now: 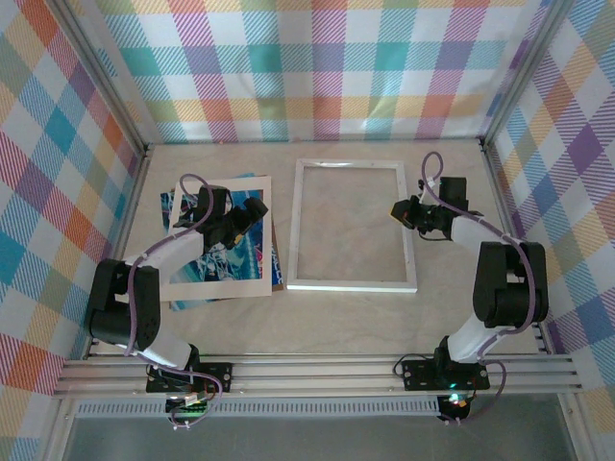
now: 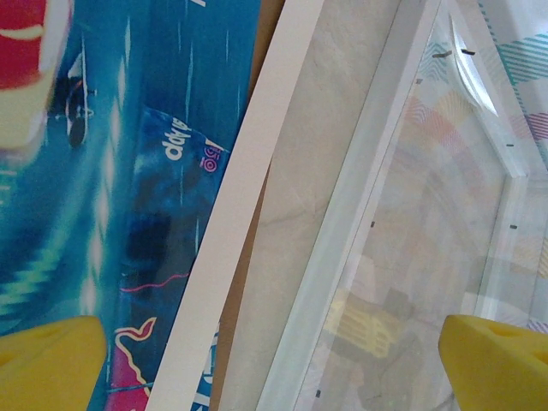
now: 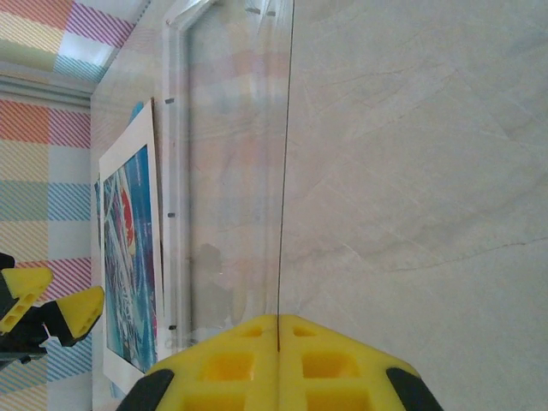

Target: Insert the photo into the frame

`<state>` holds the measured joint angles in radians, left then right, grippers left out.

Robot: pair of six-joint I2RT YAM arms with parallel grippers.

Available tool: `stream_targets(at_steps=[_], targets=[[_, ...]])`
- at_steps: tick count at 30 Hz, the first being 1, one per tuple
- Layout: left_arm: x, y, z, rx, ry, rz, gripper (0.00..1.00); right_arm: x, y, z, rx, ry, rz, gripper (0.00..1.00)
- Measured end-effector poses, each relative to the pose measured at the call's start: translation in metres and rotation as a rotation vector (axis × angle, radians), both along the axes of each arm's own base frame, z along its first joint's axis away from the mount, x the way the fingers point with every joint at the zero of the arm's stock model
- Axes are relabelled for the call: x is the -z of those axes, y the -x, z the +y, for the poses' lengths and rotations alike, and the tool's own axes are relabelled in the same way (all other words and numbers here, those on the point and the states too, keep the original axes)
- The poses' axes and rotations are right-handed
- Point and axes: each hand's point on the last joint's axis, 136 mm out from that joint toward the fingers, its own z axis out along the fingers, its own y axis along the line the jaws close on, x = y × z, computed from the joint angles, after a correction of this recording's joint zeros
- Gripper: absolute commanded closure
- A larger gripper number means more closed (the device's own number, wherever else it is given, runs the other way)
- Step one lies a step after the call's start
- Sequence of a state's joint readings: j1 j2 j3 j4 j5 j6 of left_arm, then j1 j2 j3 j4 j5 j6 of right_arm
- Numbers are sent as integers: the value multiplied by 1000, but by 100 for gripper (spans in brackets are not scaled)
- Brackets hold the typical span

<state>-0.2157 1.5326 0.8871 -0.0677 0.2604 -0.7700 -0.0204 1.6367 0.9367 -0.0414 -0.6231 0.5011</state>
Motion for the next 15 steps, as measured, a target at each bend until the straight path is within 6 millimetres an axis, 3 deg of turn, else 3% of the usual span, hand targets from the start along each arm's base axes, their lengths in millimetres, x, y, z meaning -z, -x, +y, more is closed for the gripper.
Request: stream_targets(at_steps=[15], targets=[[0,0,0,0,1,0,0,6,3,-4,0,40,16,100]])
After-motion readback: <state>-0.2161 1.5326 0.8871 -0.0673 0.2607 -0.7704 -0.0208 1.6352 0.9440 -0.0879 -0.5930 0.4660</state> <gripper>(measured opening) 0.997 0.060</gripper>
